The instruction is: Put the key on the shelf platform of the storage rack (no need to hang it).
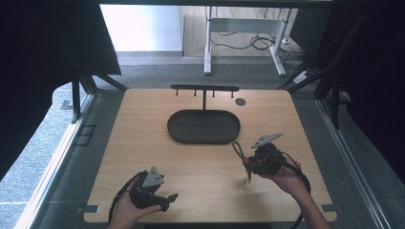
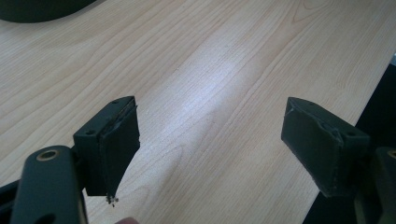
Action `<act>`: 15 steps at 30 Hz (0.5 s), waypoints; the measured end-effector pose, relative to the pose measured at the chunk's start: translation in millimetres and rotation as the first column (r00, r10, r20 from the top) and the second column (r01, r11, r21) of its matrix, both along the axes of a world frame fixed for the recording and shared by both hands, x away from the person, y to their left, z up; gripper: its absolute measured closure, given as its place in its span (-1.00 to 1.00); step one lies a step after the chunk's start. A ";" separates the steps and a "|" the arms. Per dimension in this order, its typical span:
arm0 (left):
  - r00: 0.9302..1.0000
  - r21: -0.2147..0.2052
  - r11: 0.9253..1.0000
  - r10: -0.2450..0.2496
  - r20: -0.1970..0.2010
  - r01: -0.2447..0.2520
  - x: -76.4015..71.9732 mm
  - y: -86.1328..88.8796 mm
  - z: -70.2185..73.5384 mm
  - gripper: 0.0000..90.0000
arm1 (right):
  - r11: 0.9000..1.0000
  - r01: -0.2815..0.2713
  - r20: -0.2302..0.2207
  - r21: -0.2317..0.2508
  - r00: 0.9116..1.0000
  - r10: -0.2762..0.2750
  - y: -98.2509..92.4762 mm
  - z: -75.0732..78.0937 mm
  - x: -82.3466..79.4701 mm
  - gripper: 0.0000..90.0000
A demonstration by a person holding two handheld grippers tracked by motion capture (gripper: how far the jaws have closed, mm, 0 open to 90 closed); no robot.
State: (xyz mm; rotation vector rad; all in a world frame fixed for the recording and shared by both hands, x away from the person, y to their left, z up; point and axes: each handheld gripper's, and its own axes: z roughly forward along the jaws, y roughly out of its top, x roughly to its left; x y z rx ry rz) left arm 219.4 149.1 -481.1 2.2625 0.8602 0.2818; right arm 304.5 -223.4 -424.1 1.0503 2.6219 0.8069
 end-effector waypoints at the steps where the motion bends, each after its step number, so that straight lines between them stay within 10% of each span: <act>1: 1.000 0.000 1.000 -0.001 0.000 0.001 0.1 -0.1 -0.1 -0.56 | 1.000 -0.002 0.001 0.001 1.000 0.002 -0.1 0.5 0.6 0.48; 15: 1.000 0.000 1.000 -0.001 -0.003 0.001 0.6 -0.8 -1.4 -0.56 | 1.000 0.002 -0.006 0.012 1.000 -0.002 -3.3 3.6 8.8 0.48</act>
